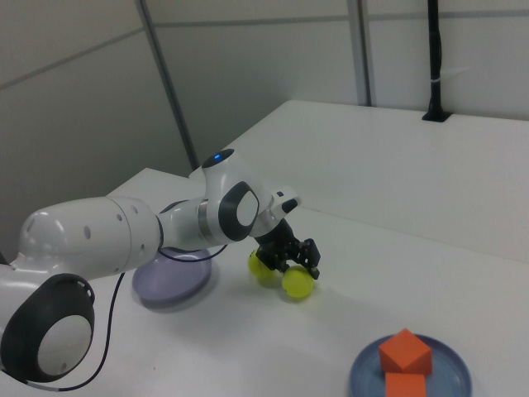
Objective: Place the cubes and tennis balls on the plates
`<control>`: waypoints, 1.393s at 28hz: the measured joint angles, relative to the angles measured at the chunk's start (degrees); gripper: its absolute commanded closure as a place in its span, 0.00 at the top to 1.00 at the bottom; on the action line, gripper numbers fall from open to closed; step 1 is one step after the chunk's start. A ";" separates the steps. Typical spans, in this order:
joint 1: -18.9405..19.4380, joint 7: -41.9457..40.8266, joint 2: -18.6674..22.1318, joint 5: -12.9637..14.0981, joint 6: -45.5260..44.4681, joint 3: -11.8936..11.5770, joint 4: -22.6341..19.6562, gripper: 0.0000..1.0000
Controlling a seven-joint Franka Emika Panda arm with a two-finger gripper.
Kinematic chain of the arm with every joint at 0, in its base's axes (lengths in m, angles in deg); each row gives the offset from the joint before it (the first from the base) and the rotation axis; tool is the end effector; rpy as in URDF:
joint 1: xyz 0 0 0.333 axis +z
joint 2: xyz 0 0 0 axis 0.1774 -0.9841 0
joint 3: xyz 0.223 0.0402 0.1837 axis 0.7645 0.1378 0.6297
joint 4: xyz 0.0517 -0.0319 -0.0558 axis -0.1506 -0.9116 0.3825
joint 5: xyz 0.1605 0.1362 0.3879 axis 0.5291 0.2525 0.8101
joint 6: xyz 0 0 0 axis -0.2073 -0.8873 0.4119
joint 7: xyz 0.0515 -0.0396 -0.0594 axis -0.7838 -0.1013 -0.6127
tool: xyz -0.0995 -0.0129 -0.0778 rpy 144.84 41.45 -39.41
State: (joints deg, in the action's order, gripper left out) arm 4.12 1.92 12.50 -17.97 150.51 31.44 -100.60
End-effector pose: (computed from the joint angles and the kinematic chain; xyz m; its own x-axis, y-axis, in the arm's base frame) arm 0.7439 0.1975 0.2503 0.8877 0.4371 0.1447 0.3837 -0.8760 0.2922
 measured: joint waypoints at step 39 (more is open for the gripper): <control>1.32 -0.68 7.55 -0.67 -36.23 1.05 -1.55 1.00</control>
State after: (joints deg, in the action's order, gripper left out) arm 5.44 1.25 20.05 -18.63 114.28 32.49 -102.15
